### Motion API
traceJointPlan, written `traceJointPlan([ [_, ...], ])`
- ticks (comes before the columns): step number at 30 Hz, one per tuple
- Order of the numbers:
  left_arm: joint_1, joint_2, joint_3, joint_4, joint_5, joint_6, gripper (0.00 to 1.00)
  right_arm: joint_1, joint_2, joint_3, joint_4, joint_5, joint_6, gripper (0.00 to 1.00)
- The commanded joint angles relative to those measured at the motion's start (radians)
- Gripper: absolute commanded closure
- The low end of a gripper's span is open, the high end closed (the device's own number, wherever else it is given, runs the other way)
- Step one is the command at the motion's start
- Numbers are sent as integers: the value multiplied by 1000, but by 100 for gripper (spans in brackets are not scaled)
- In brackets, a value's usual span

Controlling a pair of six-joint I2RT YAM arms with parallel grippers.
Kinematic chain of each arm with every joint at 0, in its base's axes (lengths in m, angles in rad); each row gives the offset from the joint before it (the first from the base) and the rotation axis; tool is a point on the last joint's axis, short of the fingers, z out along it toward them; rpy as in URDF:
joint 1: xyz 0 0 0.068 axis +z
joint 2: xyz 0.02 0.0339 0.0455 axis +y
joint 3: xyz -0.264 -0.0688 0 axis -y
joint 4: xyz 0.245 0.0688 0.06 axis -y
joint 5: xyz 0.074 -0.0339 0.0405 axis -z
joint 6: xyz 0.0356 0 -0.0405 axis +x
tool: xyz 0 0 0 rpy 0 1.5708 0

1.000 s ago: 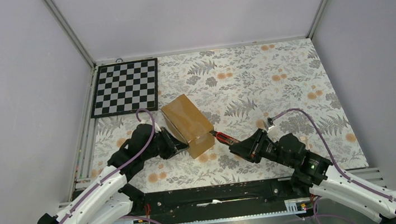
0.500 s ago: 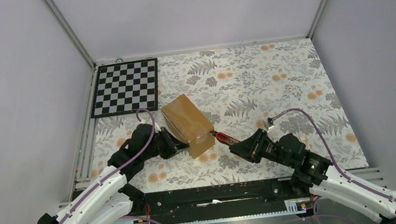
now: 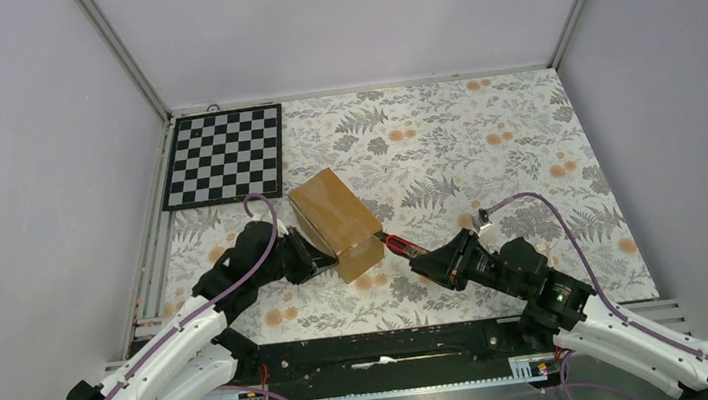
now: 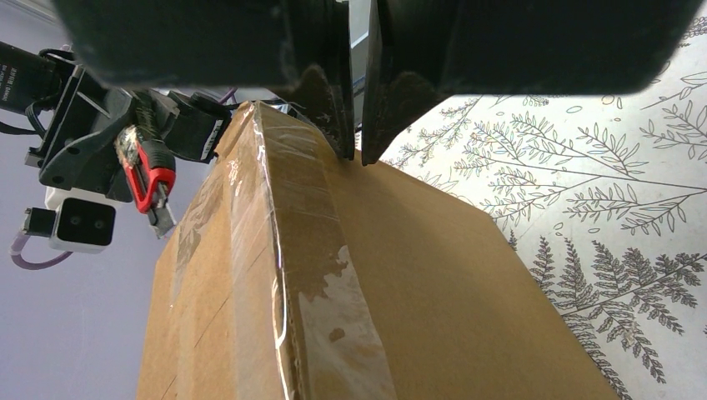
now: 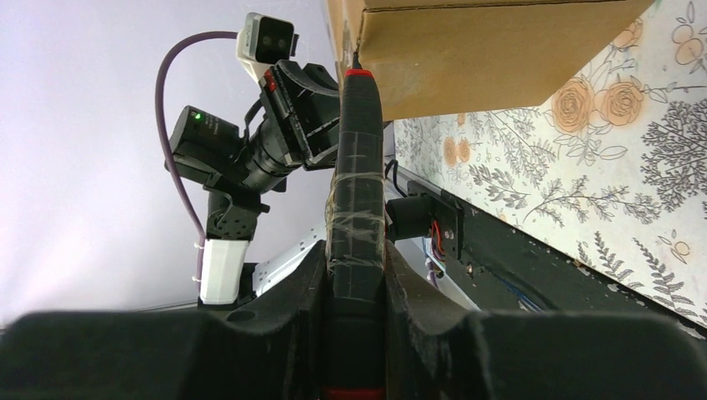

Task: Unpack the express box
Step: Cut the express box at the center of the board.

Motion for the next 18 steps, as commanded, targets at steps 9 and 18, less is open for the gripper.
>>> traceJointPlan([
  [9, -7, -6, 15, 62, 11, -8, 90, -2, 1, 51, 68, 2, -11, 100],
  [18, -7, -7, 15, 62, 8, -8, 90, -2, 22, 41, 94, 2, -9, 100],
])
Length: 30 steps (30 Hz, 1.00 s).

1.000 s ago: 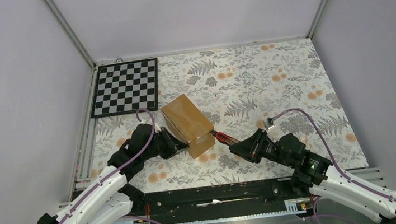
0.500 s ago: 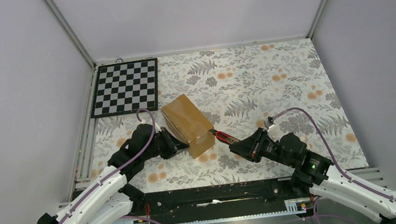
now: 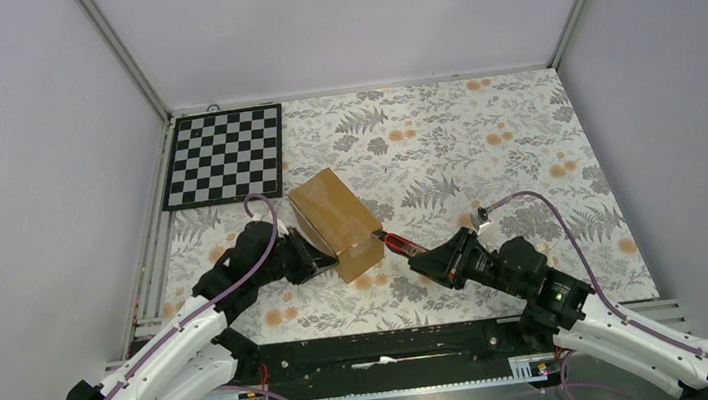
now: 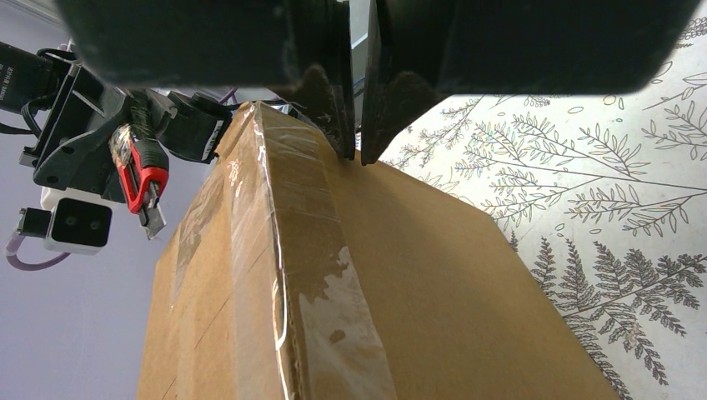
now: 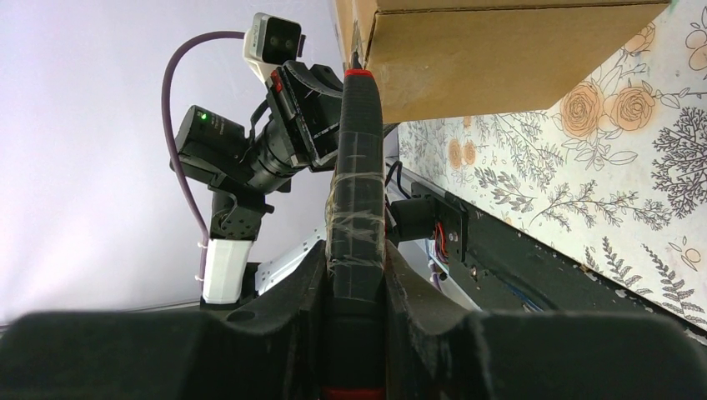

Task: Unpack the express box
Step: Cut the express box at the center of the board.

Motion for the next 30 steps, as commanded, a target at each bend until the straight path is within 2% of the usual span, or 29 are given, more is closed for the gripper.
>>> traceJointPlan([
  [1, -5, -7, 15, 60, 8, -4, 90, -2, 5, 29, 71, 2, -5, 100],
  [30, -7, -3, 18, 68, 11, -6, 90, -2, 29, 30, 63, -14, -13, 100],
])
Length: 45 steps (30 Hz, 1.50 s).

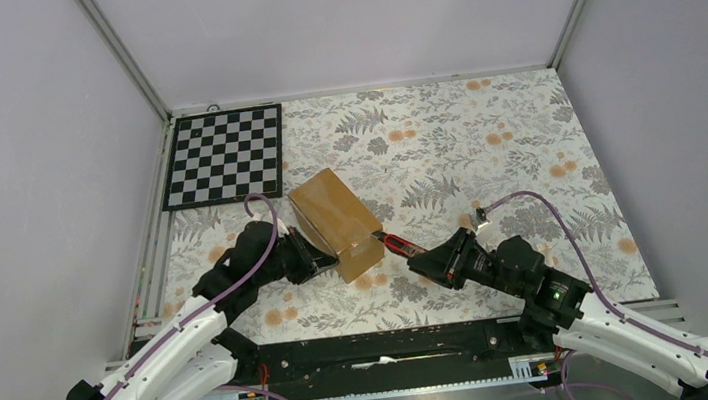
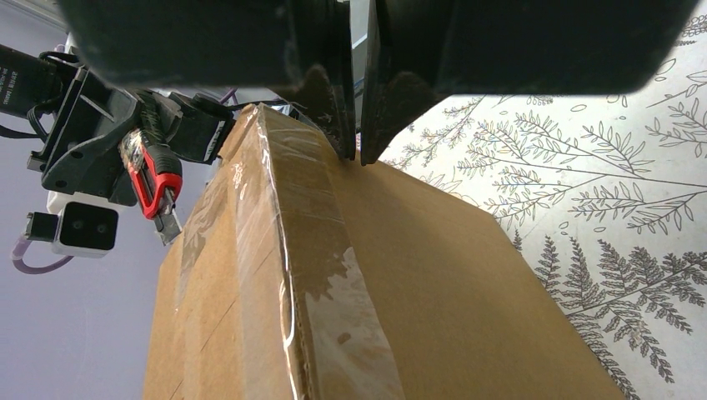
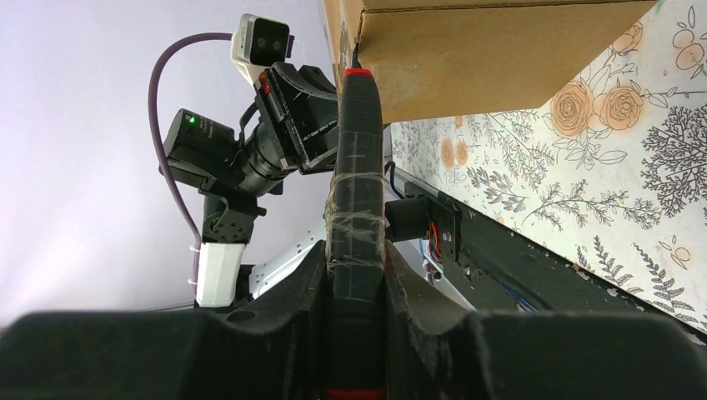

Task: Unpack the express box
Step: Cut the express box at the center of the board.

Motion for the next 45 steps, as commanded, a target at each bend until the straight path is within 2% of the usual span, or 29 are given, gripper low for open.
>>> traceJointPlan([
  [1, -4, -2, 19, 61, 10, -6, 90, -2, 3, 29, 55, -13, -11, 100],
  [10, -6, 1, 18, 63, 10, -4, 90, -2, -23, 27, 22, -10, -12, 100],
  [45, -6, -1, 18, 65, 11, -6, 90, -2, 10, 4, 71, -22, -6, 100],
])
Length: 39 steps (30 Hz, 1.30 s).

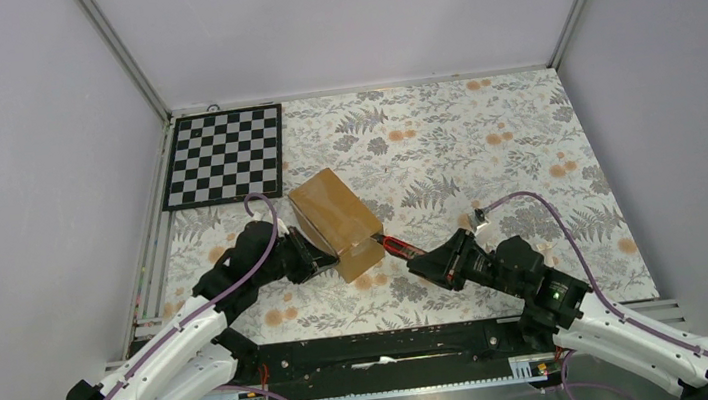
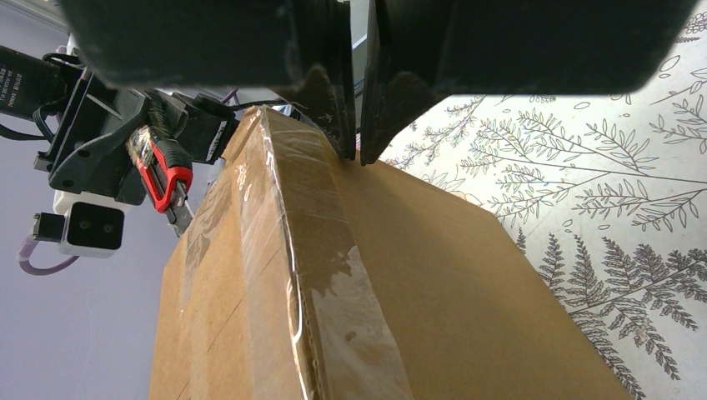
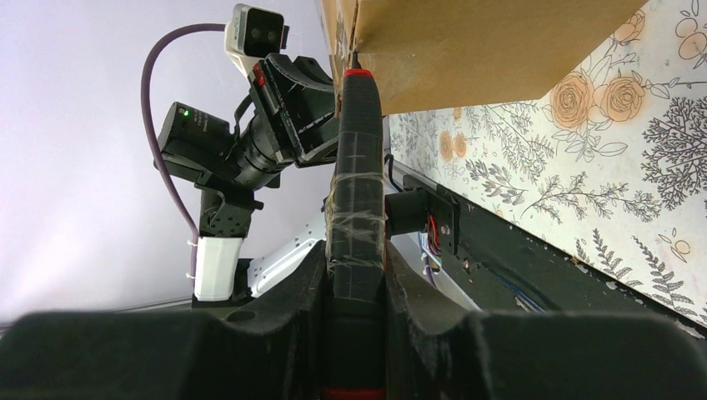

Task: Unpack the express box
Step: Cut the express box at the center of the board.

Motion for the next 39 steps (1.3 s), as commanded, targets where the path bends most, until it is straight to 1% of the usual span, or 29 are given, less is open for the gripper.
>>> traceJointPlan([
  [1, -4, 1, 18, 57, 10, -4, 90, -2, 17, 6, 82, -5, -6, 100],
  [7, -4, -1, 18, 57, 11, -4, 90, -2, 33, 5, 111, -7, -3, 100],
  [14, -4, 14, 16, 81, 18, -5, 90, -2, 2, 24, 63, 7, -14, 100],
  [30, -15, 101, 30, 172, 51, -2, 91, -2, 79, 66, 90, 5, -44, 100],
  [36, -15, 125, 50, 185, 65, 13, 90, -2, 63, 129, -13, 39, -92, 100],
  [39, -15, 135, 69, 177, 66, 24, 90, -2, 98, 238, -191, 70, -212, 100],
])
